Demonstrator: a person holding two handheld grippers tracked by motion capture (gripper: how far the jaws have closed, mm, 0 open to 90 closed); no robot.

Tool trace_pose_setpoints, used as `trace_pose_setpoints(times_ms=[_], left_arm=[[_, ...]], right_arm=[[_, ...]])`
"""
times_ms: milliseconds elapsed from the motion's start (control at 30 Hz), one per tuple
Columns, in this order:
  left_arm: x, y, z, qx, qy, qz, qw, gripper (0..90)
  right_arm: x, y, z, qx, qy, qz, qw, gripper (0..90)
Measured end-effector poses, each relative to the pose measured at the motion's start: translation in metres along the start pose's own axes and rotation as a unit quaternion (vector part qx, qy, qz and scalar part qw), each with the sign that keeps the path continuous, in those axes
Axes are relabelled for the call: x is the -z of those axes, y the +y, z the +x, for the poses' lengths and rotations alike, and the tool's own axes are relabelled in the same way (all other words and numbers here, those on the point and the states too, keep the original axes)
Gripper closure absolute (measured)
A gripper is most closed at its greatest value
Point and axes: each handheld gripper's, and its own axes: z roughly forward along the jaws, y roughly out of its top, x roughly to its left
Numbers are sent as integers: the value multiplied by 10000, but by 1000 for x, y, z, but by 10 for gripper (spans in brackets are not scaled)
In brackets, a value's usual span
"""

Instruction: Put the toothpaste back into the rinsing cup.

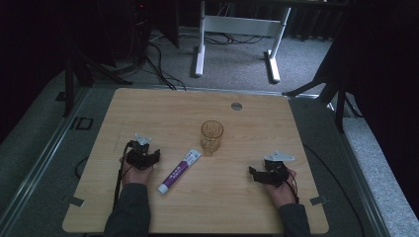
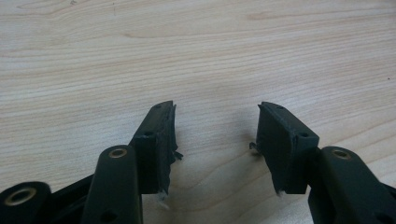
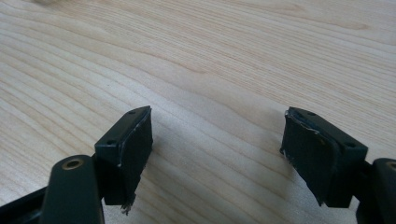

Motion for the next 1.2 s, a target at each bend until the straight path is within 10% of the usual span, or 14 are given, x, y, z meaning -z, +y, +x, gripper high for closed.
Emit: trace_pose_setpoints(times_ms=[233, 1200], left_arm=[[6, 2, 4, 178, -46, 130, 9997, 546], [59, 41, -16, -289, -439, 104, 9986, 520]], right_arm=[[0, 0, 0, 0, 0, 1, 10000, 242], [0, 0, 1, -13, -6, 5, 10000, 242]])
